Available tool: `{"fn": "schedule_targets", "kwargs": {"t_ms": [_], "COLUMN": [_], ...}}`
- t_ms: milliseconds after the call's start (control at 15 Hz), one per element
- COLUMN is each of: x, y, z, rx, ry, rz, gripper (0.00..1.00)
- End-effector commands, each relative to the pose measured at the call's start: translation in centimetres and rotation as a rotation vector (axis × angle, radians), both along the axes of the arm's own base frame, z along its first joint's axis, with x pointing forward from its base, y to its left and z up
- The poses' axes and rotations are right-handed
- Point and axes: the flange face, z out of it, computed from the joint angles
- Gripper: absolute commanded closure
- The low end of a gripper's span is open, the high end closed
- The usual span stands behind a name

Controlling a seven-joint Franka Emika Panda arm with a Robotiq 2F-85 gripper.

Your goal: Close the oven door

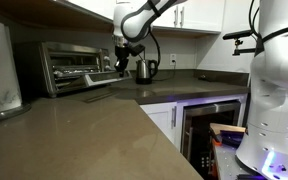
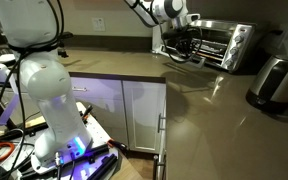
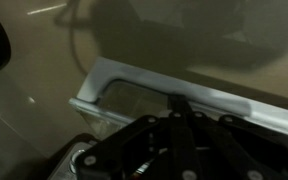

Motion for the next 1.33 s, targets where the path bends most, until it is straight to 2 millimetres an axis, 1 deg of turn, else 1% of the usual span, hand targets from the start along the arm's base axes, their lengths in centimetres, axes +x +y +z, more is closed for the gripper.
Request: {"fn": "schedule_targets", "kwargs": {"t_ms": [0, 600, 1000, 1267], "x": [0.3, 0.5, 1.1, 1.7], "y": [-0.7, -1.1, -2.0, -2.3], "z": [1.1, 2.7, 4.5, 5.1], "rx": [-0.033, -0.072, -0.133, -0.170], "ry": [-0.031, -0.061, -0.104, -0.138], "rz": [-0.019, -0.032, -0.039, -0.041], "gripper": [1.00, 1.00, 1.00, 1.00]}}
